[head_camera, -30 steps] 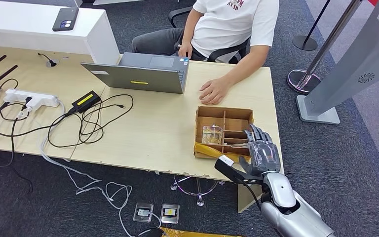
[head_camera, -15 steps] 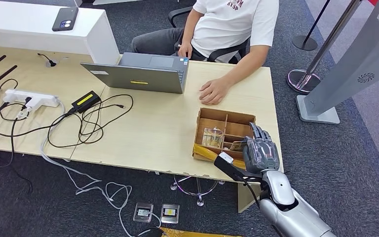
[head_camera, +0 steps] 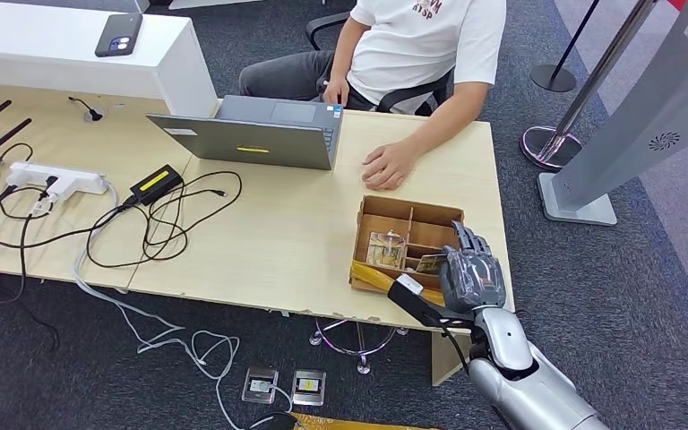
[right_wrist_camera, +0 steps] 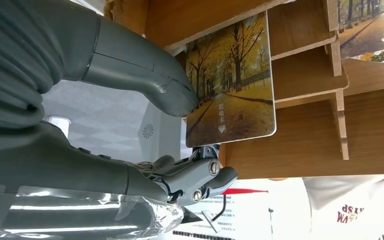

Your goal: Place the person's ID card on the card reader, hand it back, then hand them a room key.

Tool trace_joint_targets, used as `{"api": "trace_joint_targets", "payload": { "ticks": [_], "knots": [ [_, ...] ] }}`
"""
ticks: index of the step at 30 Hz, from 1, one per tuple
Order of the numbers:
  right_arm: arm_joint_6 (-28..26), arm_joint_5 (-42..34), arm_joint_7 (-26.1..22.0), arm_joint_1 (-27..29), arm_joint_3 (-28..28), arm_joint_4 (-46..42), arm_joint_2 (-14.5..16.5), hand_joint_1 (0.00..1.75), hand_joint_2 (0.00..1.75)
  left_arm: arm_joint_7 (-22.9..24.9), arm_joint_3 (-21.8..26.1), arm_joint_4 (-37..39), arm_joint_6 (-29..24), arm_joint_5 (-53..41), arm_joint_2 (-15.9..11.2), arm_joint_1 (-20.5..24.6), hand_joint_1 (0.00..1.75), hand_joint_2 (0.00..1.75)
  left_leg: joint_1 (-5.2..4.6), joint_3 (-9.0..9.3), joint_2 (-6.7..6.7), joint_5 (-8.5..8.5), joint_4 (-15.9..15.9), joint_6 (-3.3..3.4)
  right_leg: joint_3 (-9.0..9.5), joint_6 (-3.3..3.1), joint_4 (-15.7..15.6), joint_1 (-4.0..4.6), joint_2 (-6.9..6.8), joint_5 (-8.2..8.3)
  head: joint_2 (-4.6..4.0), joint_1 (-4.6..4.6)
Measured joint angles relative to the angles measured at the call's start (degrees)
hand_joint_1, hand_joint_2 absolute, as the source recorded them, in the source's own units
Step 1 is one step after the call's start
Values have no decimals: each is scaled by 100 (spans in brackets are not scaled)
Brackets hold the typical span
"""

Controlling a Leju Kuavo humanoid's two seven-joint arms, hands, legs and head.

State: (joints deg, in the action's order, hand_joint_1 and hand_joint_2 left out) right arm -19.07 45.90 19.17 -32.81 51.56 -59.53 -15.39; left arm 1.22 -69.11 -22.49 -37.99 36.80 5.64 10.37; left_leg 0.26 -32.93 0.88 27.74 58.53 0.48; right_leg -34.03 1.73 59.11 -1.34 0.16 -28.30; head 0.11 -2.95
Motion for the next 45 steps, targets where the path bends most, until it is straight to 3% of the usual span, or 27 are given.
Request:
{"api": "trace_joint_targets", "payload": {
  "ticks": [15,33,45],
  "knots": [
    [-698,87,111,-400,-293,32,32,175,175,0,-8,0,-20,-93,7,1,0,0,-1,0,0,-1,0,0,0,1,0,-1,1,1,0,-1],
    [-325,119,401,-1442,-567,-191,31,175,175,300,-31,0,100,-436,13,162,0,0,-1,-1,-1,-1,1,0,-1,1,1,-1,3,1,0,-1],
    [-366,505,614,-2534,-373,1118,374,175,175,574,-175,-2,276,-1040,32,279,0,0,0,-4,4,-2,1,0,-2,0,4,0,-3,1,0,-1]
  ]
}}
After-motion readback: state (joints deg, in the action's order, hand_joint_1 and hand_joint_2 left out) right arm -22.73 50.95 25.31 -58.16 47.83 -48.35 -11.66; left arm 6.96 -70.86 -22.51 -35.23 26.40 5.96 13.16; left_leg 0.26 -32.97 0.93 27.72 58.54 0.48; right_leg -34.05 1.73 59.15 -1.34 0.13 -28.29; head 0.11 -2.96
